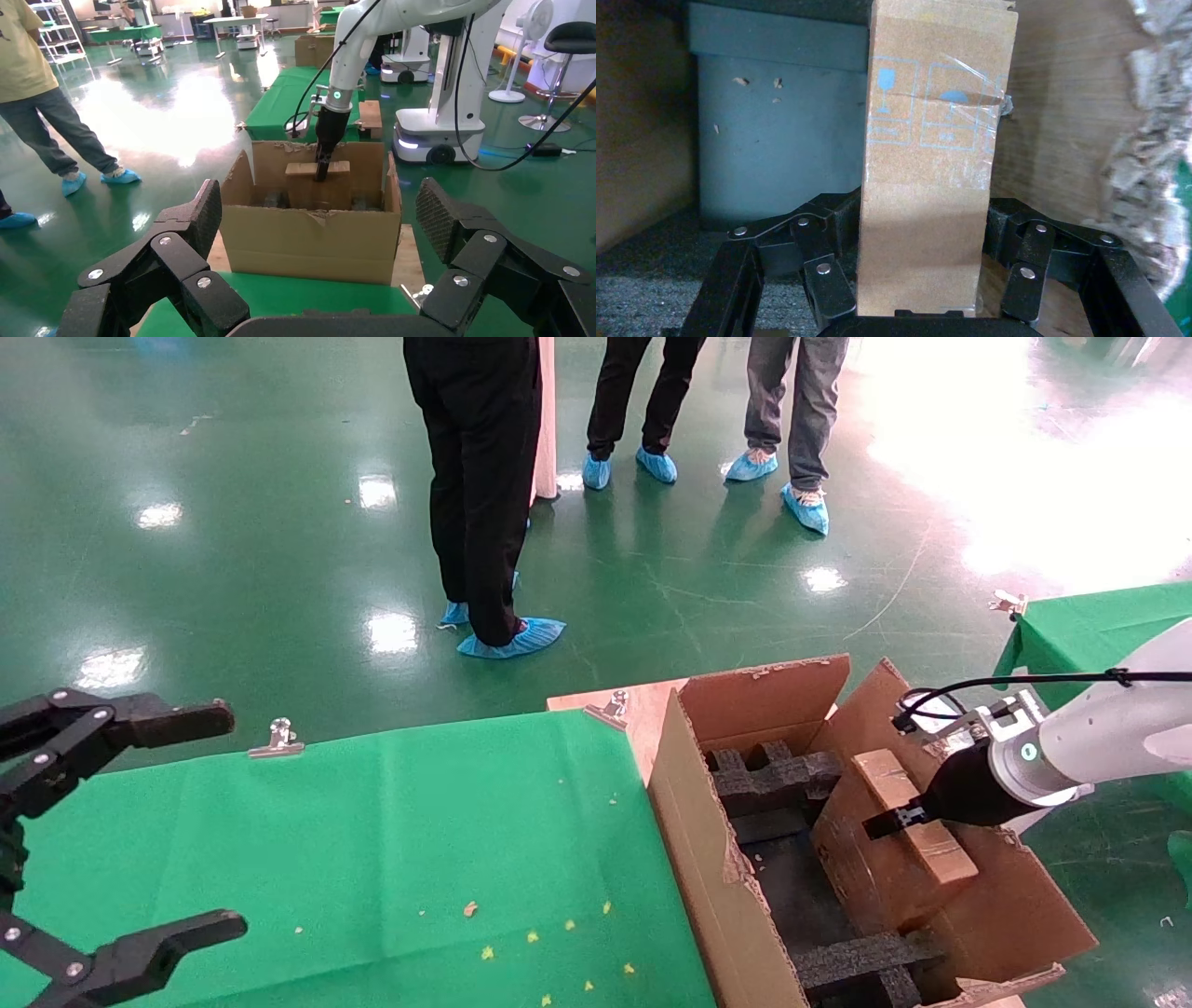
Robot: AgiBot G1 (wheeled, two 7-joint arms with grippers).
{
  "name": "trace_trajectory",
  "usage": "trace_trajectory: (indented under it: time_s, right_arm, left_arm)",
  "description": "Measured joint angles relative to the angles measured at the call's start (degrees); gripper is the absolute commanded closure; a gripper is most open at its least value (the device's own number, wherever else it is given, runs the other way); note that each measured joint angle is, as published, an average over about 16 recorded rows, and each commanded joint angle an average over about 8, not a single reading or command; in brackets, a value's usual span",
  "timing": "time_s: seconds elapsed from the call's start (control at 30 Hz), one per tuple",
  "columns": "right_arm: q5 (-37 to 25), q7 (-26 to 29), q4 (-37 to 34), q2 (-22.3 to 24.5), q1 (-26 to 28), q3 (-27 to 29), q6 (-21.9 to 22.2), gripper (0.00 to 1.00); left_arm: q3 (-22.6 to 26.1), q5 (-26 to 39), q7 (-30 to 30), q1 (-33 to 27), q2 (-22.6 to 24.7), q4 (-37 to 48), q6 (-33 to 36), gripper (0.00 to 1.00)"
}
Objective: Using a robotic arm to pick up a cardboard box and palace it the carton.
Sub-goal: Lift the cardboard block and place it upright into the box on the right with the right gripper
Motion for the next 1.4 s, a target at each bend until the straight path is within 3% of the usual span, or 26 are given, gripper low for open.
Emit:
trace_trajectory:
  time_s: [0.4, 0.67, 0.7, 1.4]
  right_arm:
    - [1.39, -3.63, -5.54, -2.70, -3.01, 0.43, -1.81, 1.00]
    - [2.11, -5.24, -7.33, -3.42, -3.79, 0.78, -2.98, 0.03]
    - [2.17, -5.34, -7.41, -3.45, -3.82, 0.81, -3.08, 0.00]
    - [2.04, -5.40, -6.94, -3.24, -3.14, 0.81, -3.24, 0.00]
  left_arm:
    - [0.02, -0.02, 0.01, 0.00, -0.01, 0.00, -0.01, 0.00]
    - [0.03, -0.04, 0.02, 0.00, -0.02, 0.01, -0.03, 0.00]
    - [0.03, -0.04, 0.02, 0.00, -0.02, 0.01, -0.03, 0.00]
    - [0.04, -0.06, 0.03, -0.01, -0.02, 0.03, -0.03, 0.00]
